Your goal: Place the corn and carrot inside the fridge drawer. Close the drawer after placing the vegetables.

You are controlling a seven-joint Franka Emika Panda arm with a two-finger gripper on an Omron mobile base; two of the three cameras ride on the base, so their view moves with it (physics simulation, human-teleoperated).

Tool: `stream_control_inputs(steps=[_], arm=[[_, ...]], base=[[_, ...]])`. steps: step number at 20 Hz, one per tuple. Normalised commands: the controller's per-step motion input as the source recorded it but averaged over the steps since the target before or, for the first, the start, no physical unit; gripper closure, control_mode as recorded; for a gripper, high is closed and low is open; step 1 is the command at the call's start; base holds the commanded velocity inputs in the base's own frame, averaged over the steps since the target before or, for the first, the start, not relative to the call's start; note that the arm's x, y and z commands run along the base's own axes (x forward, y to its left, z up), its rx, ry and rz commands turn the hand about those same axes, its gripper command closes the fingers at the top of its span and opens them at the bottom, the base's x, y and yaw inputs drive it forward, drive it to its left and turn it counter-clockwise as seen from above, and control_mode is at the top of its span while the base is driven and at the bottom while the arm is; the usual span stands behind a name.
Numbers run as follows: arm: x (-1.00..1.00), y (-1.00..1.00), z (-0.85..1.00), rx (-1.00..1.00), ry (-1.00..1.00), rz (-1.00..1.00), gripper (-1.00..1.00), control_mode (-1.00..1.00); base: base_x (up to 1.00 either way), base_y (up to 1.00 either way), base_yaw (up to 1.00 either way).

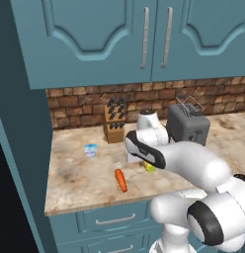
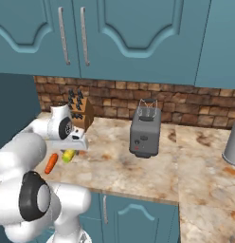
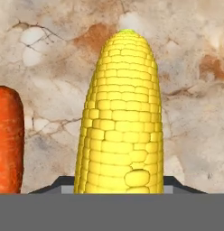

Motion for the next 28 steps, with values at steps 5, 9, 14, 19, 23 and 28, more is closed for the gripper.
stream_control_inputs(steps=[5, 9, 14, 19, 23, 28], arm=[[-0.62, -0.06, 1.0, 0.02, -0.15, 0.0, 1.0, -1.0], [-0.7, -0.04, 0.68, 0.01, -0.15, 0.0, 1.0, -1.0], [-0.15, 0.02, 0.03, -0.01, -0.01, 0.0, 1.0, -1.0], [-0.05, 0.0, 0.0, 0.0, 0.0, 0.0, 1.0, 1.0], [0.0, 0.0, 0.0, 0.0, 0.0, 0.0, 1.0, 1.0], [0.0, 0.0, 0.0, 0.0, 0.0, 0.0, 1.0, 1.0]], base=[[0.0, 0.0, 0.0], [0.0, 0.0, 0.0], [0.0, 0.0, 0.0], [-0.29, 0.0, 0.0], [-1.0, 0.01, 0.0], [-1.0, 0.45, 0.05]])
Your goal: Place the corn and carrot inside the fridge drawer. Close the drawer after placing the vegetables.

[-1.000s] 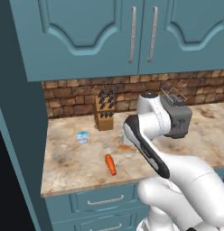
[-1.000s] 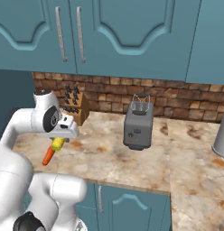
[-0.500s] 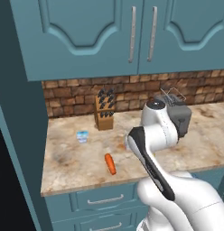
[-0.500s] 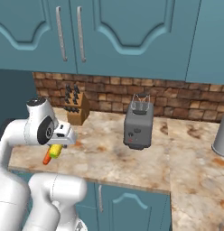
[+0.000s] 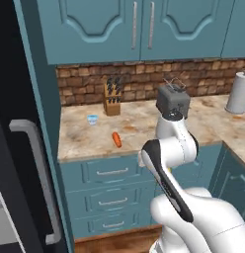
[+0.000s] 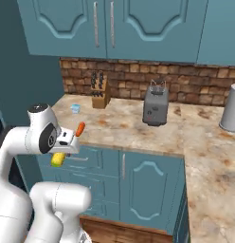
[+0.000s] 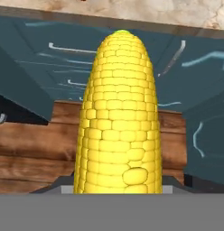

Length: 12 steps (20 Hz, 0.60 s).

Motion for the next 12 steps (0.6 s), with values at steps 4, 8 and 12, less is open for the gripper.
stream_control_inputs(steps=[4, 8, 12], arm=[[0.0, 0.0, 0.0, 0.0, 0.0, 0.0, 1.0, 1.0], [0.0, 0.0, 0.0, 0.0, 0.0, 0.0, 1.0, 1.0], [0.0, 0.0, 0.0, 0.0, 0.0, 0.0, 1.0, 1.0]], base=[[-0.98, 0.89, 0.23], [-0.75, 1.0, 0.4], [-0.68, 0.96, 0.42]])
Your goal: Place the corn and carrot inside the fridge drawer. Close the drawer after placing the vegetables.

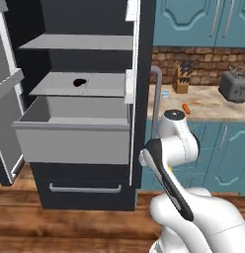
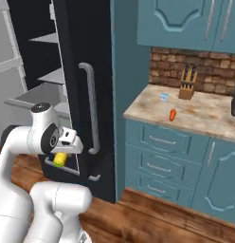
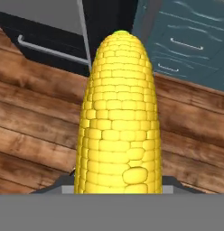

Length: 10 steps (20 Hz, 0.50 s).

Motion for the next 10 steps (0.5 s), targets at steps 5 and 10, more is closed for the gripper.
stream_control_inputs(steps=[5, 10], arm=[[0.0, 0.0, 0.0, 0.0, 0.0, 0.0, 1.0, 1.0], [0.0, 0.0, 0.0, 0.0, 0.0, 0.0, 1.0, 1.0]], base=[[-0.31, 1.0, 0.31], [0.66, 0.99, -0.01]])
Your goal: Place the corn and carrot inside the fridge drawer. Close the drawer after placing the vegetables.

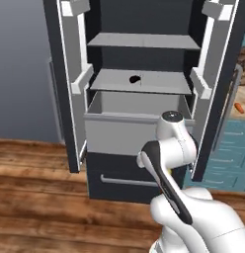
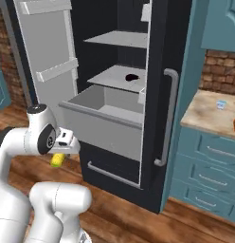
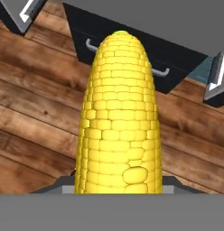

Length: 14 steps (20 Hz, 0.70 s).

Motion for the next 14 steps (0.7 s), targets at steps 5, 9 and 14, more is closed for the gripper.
stream_control_inputs(steps=[5, 9, 14], arm=[[0.0, 0.0, 0.0, 0.0, 0.0, 0.0, 1.0, 1.0], [0.0, 0.0, 0.0, 0.0, 0.0, 0.0, 1.0, 1.0], [0.0, 0.0, 0.0, 0.0, 0.0, 0.0, 1.0, 1.0]], base=[[0.76, 0.71, -0.38], [0.69, 0.49, -0.48], [0.68, 0.09, -0.33]])
